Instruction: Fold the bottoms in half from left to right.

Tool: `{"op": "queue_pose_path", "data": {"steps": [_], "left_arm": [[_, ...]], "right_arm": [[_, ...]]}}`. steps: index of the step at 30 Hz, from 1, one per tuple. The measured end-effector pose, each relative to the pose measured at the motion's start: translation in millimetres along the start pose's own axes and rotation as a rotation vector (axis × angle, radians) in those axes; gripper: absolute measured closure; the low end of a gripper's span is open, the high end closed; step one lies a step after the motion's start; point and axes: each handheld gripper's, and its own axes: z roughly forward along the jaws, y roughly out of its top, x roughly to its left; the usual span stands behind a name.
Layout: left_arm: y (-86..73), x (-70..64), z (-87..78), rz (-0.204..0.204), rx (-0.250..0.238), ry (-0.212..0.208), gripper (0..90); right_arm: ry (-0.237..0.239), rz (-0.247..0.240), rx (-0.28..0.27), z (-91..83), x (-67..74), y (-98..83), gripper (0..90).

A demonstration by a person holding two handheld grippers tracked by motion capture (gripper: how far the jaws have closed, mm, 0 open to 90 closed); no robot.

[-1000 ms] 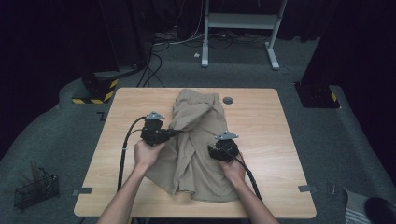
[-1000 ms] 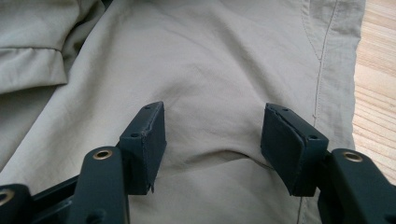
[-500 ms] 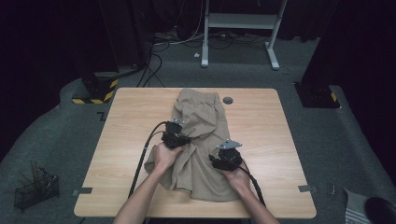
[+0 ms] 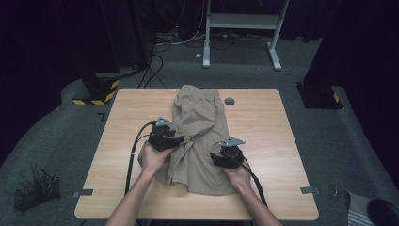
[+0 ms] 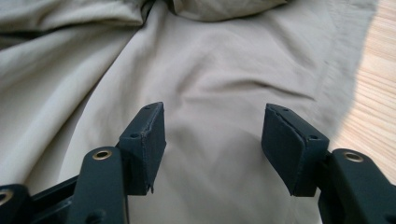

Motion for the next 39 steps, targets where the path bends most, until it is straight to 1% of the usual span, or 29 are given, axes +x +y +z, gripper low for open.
{"op": "queue_pose_path", "data": {"steps": [1, 2, 3, 5, 7, 9, 11, 13, 14, 16, 17, 18, 19, 20, 21, 22, 24, 25, 26, 28, 31, 32, 33, 34, 35, 36, 37, 39], "left_arm": [[-3.8, 0.9, -8.8, 0.004, -0.004, 0.007, 42.1], [-7.9, 2.4, -15.0, 0.002, -0.005, 0.011, 38.6], [-12.4, 4.7, -20.2, -0.006, -0.002, 0.013, 37.2], [-21.8, 12.0, -28.7, -0.044, 0.025, 0.013, 35.1], [-32.9, 19.3, -34.0, -0.071, 0.034, 0.019, 33.5], [-43.7, 24.7, -34.2, -0.082, 0.056, 0.038, 32.6], [-52.2, 28.6, -30.0, -0.087, 0.086, 0.048, 31.8], [-57.1, 31.8, -23.6, -0.084, 0.108, 0.073, 32.6], [-58.6, 33.5, -20.2, -0.083, 0.117, 0.085, 34.5], [-60.7, 37.6, -13.0, -0.087, 0.134, 0.107, 40.6], [-62.2, 40.2, -7.8, -0.088, 0.145, 0.117, 44.1], [-63.4, 41.6, -4.6, -0.093, 0.150, 0.123, 48.9], [-64.9, 43.9, -1.5, -0.088, 0.144, 0.125, 53.4], [-64.4, 46.8, -0.1, -0.091, 0.132, 0.130, 60.1], [-63.9, 48.6, 0.2, -0.106, 0.128, 0.122, 69.0], [-63.5, 51.0, 0.1, -0.112, 0.127, 0.113, 73.9], [-61.2, 51.2, -2.7, -0.097, 0.130, 0.120, 81.6], [-58.7, 49.8, -7.1, -0.095, 0.117, 0.113, 84.9], [-55.2, 47.3, -13.7, -0.091, 0.095, 0.101, 86.3], [-46.3, 38.6, -30.6, -0.084, 0.036, 0.060, 87.1], [-29.8, 18.6, -54.3, -0.047, -0.050, -0.017, 87.3], [-24.8, 10.7, -58.5, -0.035, -0.066, -0.054, 87.3], [-20.7, 1.9, -59.1, -0.020, -0.065, -0.085, 87.2], [-17.8, -7.3, -56.6, 0.020, -0.042, -0.095, 87.2], [-16.8, -16.2, -52.0, 0.056, -0.017, -0.091, 87.1], [-17.6, -23.0, -46.1, 0.081, 0.004, -0.095, 87.1], [-20.0, -27.1, -38.9, 0.085, 0.023, -0.108, 87.1], [-28.3, -30.9, -20.8, 0.071, 0.060, -0.123, 87.1]], "right_arm": [[-0.003, -0.005, -0.001, -3.4, -0.3, -1.8, 39.6], [-0.009, -0.009, -0.005, -9.1, -1.0, -4.9, 39.7], [-0.011, -0.006, -0.008, -13.2, -1.6, -7.7, 39.9], [-0.014, -0.004, -0.014, -19.7, -3.8, -13.4, 40.0], [-0.007, -0.004, -0.017, -23.9, -5.2, -18.2, 40.0], [0.009, -0.020, -0.019, -26.5, -4.2, -21.0, 39.9], [0.022, -0.039, -0.013, -27.2, 0.5, -21.9, 39.8], [0.023, -0.062, -0.002, -24.5, 5.1, -22.5, 39.8], [0.020, -0.071, 0.007, -21.9, 6.0, -23.0, 39.8], [0.022, -0.062, 0.026, -15.5, 5.3, -25.0, 39.7], [0.020, -0.048, 0.013, -15.0, 4.5, -25.9, 41.2], [0.016, -0.044, 0.014, -14.5, 4.2, -25.5, 40.9], [0.014, -0.047, 0.014, -14.1, 3.8, -25.1, 40.7], [0.012, -0.046, 0.013, -13.3, 3.3, -24.5, 40.5], [0.010, -0.043, 0.013, -12.0, 2.4, -23.4, 40.3], [0.010, -0.045, 0.015, -11.5, 1.7, -22.7, 40.2], [0.007, -0.042, 0.013, -10.0, 1.2, -21.6, 40.1], [0.007, -0.042, 0.013, -9.6, 1.1, -21.2, 40.1], [0.006, -0.041, 0.013, -9.4, 1.1, -21.1, 40.1], [0.005, -0.042, 0.013, -9.4, 1.0, -21.0, 40.1], [0.003, -0.038, 0.014, -9.6, 1.5, -21.1, 40.2], [0.002, -0.038, 0.014, -9.7, 1.8, -21.2, 40.3], [0.001, -0.035, 0.016, -10.2, 2.5, -21.3, 40.4], [0.002, -0.037, 0.022, -11.1, 3.4, -21.3, 40.2], [0.006, -0.044, 0.029, -12.6, 4.1, -21.3, 40.1], [0.006, -0.049, 0.033, -15.1, 5.2, -21.6, 40.0], [0.003, -0.050, 0.029, -18.7, 6.2, -22.1, 40.2], [0.007, -0.048, 0.014, -25.5, 5.1, -23.6, 40.7]]}}
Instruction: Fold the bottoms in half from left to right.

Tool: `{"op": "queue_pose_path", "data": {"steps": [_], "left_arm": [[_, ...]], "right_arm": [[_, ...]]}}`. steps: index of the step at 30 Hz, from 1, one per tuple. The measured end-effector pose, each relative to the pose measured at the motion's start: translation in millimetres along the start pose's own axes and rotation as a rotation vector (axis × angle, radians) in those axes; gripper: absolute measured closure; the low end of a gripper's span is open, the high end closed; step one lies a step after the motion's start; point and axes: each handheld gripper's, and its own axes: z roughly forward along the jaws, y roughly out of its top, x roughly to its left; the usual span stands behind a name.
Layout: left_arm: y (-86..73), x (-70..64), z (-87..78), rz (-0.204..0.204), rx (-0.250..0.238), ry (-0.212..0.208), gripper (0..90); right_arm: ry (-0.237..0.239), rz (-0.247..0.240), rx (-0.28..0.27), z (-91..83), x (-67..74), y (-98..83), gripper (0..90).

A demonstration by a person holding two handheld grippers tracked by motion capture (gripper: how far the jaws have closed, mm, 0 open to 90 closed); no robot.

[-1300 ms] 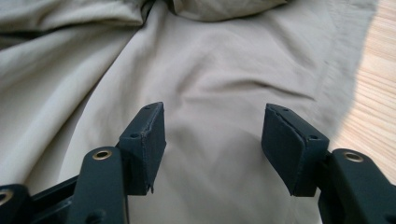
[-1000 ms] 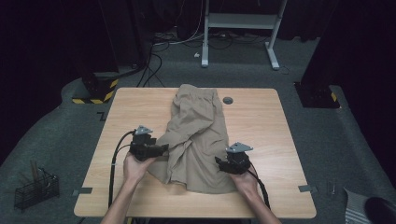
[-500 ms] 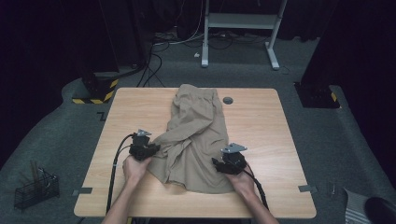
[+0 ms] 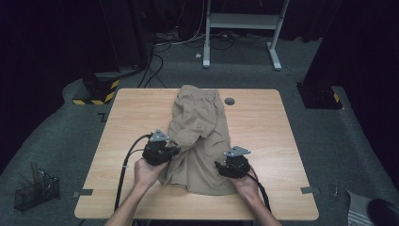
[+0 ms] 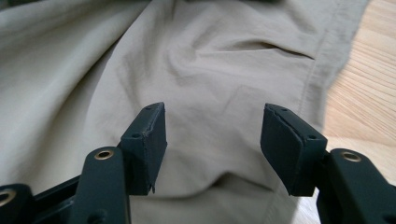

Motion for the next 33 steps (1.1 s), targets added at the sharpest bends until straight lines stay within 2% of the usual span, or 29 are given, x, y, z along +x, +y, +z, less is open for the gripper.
{"op": "queue_pose_path", "data": {"steps": [3, 5, 8, 9, 10, 11, 13, 15, 16, 17, 20, 21, 23, 25, 27, 30, 33], "left_arm": [[-12.3, 4.2, 27.8, -0.048, 0.045, -0.013, 87.0], [-15.9, 8.8, 40.4, -0.062, 0.059, 0.010, 87.0], [-14.6, 21.0, 54.5, -0.085, 0.081, 0.061, 87.0], [-13.0, 26.4, 58.7, -0.095, 0.081, 0.063, 87.0], [-9.3, 33.3, 60.4, -0.104, 0.086, 0.071, 87.1], [-3.0, 40.1, 61.7, -0.100, 0.105, 0.113, 87.1], [4.1, 48.6, 63.5, -0.105, 0.120, 0.156, 87.1], [9.1, 55.8, 60.1, -0.138, 0.106, 0.164, 87.1], [11.1, 54.6, 55.3, -0.147, 0.088, 0.148, 87.2], [13.3, 48.8, 49.3, -0.137, 0.065, 0.130, 87.2], [20.6, 16.9, 26.2, -0.066, -0.017, 0.045, 87.0], [22.4, 8.5, 20.5, -0.047, -0.032, 0.007, 86.9], [23.5, -2.6, 15.4, -0.003, -0.033, -0.011, 86.6], [20.8, -6.8, 19.3, -0.009, -0.022, -0.035, 86.4], [14.2, -7.5, 31.4, -0.005, 0.009, -0.017, 86.1], [1.2, -4.3, 55.4, -0.045, 0.046, -0.016, 85.4], [-5.3, -2.1, 72.7, -0.060, 0.061, 0.003, 84.9]], "right_arm": [[-0.005, -0.005, 0.004, -3.8, -2.4, -3.9, 41.0], [-0.011, -0.010, 0.027, -0.5, -3.2, -6.9, 40.7], [-0.008, 0.013, -0.001, 6.2, -5.5, -6.3, 41.7], [-0.014, 0.017, 0.000, 10.1, -5.7, -2.7, 41.8], [-0.018, 0.024, -0.001, 15.0, -5.7, 1.8, 41.7], [-0.021, 0.024, -0.001, 20.6, -5.5, 6.9, 41.7], [-0.021, 0.022, -0.002, 31.7, -4.4, 16.9, 41.7], [-0.023, 0.022, -0.003, 41.0, -3.7, 25.4, 41.6], [-0.026, 0.027, -0.002, 44.2, -3.0, 28.4, 41.6], [-0.028, 0.030, -0.001, 46.4, -2.2, 30.5, 41.6], [-0.027, 0.032, 0.001, 45.6, -0.1, 30.2, 41.6], [-0.024, 0.030, 0.000, 43.5, 0.7, 28.6, 42.0], [-0.020, 0.027, -0.005, 37.6, 3.1, 24.5, 43.1], [-0.025, 0.014, -0.005, 29.6, 5.6, 19.3, 43.5], [-0.032, 0.007, -0.003, 22.5, 6.0, 14.2, 43.7], [-0.049, 0.004, 0.001, 15.4, 2.8, 6.4, 43.9], [-0.030, 0.036, 0.000, 14.2, -3.9, 1.9, 42.8]]}}
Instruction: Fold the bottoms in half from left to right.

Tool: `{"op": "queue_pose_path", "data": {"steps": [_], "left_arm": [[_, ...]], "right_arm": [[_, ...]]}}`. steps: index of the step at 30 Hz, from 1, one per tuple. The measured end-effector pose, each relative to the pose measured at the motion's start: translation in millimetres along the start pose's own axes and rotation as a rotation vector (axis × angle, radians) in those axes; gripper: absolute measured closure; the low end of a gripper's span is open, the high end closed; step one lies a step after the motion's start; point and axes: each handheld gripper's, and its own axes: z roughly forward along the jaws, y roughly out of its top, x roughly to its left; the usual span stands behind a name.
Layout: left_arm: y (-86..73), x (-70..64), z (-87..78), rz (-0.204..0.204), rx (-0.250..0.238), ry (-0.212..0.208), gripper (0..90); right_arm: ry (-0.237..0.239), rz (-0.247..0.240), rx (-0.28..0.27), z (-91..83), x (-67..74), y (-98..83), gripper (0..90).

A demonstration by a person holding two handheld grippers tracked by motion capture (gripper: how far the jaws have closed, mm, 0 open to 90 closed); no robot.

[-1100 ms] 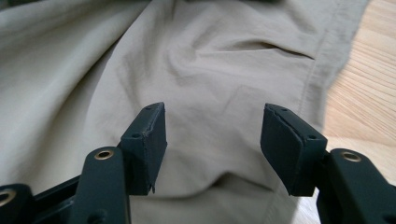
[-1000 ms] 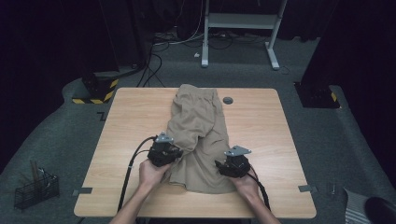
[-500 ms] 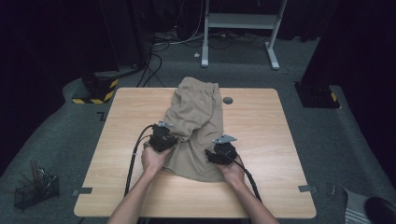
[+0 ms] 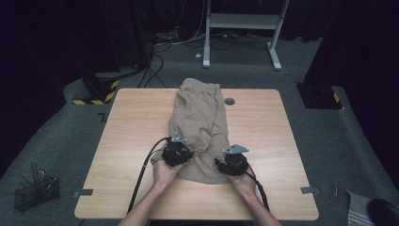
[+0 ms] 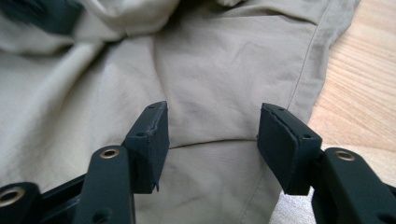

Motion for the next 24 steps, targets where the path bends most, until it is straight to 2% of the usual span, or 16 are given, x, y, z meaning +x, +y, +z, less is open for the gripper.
{"op": "queue_pose_path", "data": {"steps": [5, 7, 9, 11, 14, 17, 19, 21, 24], "left_arm": [[8.1, 2.6, 15.0, 0.021, -0.016, 0.022, 84.6], [12.7, 5.3, 19.3, 0.010, -0.026, 0.034, 83.5], [13.8, 6.4, 21.2, -0.009, -0.038, 0.020, 78.4], [12.9, 3.0, 19.6, 0.001, -0.035, 0.016, 71.3], [10.1, -4.1, 7.5, 0.033, -0.065, 0.028, 56.3], [7.7, -7.6, -15.8, 0.052, -0.109, 0.045, 43.8], [2.5, -8.1, -34.7, 0.046, -0.146, 0.060, 40.0], [-2.8, -5.9, -46.7, 0.040, -0.165, 0.075, 37.9], [-13.7, 3.0, -57.8, 0.007, -0.157, 0.114, 34.4]], "right_arm": [[0.007, 0.001, 0.005, 9.5, -7.3, 7.7, 35.2], [0.004, -0.001, 0.007, 14.2, -11.1, 11.7, 34.6], [0.016, -0.015, 0.006, 17.4, -14.8, 14.6, 34.4], [0.019, -0.019, 0.006, 17.7, -15.8, 14.8, 34.4], [0.015, -0.013, 0.009, 16.2, -15.9, 13.9, 35.4], [0.017, -0.004, 0.009, 11.1, -15.5, 13.8, 43.4], [0.026, -0.002, -0.023, 3.0, -13.9, 14.7, 47.8], [0.045, -0.005, -0.059, -5.7, -11.1, 18.8, 50.2], [0.084, -0.023, -0.087, -11.8, -5.3, 30.0, 51.6]]}}
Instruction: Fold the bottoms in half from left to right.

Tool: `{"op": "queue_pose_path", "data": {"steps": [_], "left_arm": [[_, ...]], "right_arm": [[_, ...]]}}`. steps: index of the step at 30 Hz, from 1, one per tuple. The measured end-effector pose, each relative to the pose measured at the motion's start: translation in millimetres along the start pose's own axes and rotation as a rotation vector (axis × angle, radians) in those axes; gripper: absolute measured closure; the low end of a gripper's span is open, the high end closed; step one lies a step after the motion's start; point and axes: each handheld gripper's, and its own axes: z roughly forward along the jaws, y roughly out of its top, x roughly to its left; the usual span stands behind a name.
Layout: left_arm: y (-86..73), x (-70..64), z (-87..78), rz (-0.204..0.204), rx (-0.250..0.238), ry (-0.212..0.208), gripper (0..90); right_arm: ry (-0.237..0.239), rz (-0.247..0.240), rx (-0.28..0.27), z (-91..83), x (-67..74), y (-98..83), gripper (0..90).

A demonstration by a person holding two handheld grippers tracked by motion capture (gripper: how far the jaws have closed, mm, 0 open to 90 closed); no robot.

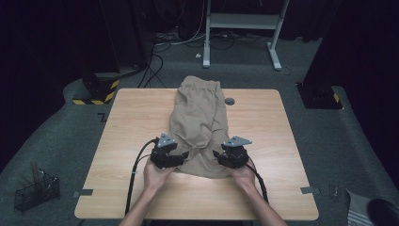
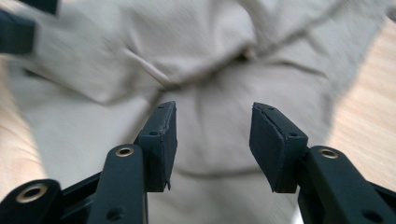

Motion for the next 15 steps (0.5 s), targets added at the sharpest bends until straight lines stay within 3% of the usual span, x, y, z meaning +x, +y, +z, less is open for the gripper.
{"op": "queue_pose_path", "data": {"steps": [2, 4, 12, 15], "left_arm": [[-8.5, 9.0, -4.8, -0.054, 0.000, 0.010, 32.6], [-15.9, 14.8, -8.0, -0.078, 0.001, 0.037, 30.1], [-39.8, 15.5, -11.5, -0.069, 0.045, 0.153, 20.6], [-46.8, 18.6, -12.1, -0.094, 0.063, 0.180, 17.3]], "right_arm": [[0.026, -0.010, -0.014, 0.7, 6.1, 8.6, 51.9], [0.052, -0.021, -0.025, 4.3, 12.9, 17.1, 52.0], [0.128, -0.032, -0.013, 35.3, 37.1, 38.2, 51.5], [0.130, -0.034, -0.003, 42.3, 39.4, 40.9, 51.7]]}}
